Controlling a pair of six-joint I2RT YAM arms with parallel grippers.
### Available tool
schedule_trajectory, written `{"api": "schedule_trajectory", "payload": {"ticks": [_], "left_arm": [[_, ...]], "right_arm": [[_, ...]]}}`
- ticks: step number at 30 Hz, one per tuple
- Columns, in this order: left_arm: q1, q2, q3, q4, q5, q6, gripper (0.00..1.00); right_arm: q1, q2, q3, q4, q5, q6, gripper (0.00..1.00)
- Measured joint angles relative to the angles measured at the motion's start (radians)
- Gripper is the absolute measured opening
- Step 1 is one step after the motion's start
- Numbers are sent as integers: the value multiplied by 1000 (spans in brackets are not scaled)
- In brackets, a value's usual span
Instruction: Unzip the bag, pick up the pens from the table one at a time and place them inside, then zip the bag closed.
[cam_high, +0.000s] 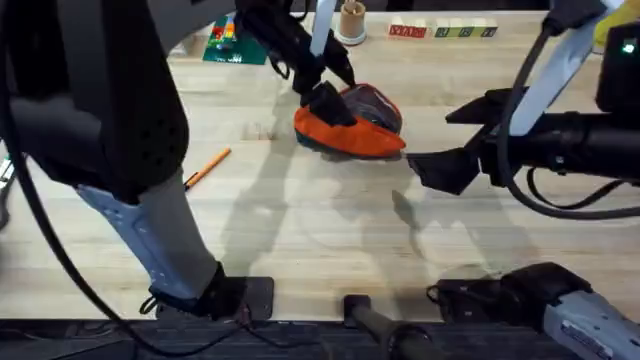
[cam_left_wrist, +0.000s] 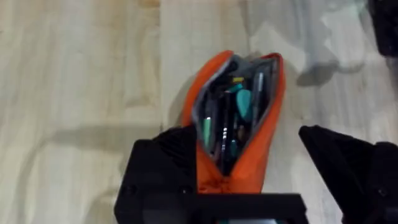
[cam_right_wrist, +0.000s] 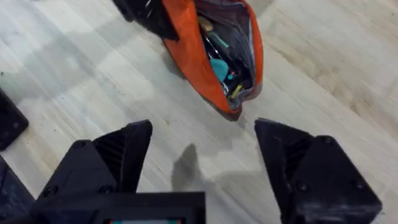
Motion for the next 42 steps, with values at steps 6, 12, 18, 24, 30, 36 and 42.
{"api": "schedule_trajectory", "payload": {"ticks": [6,12,18,24,30,36,42], "left_arm": [[0,0,109,2,-121,-182,995],[0,0,217,-75,-248,-341,996],[0,0,281,-147,-352,-429,995],[0,0,284,-187,-403,-465,995],[0,0,284,-240,-427,-479,995],[5,-5,284,-276,-447,-480,995],[14,-51,284,-321,-463,-481,995]], "right_arm": [[0,0,0,0,0,0,997],[0,0,0,0,0,0,998],[0,0,0,0,0,0,998],[0,0,0,0,0,0,998],[0,0,0,0,0,0,998],[0,0,0,0,0,0,998],[0,0,0,0,0,0,998]]}}
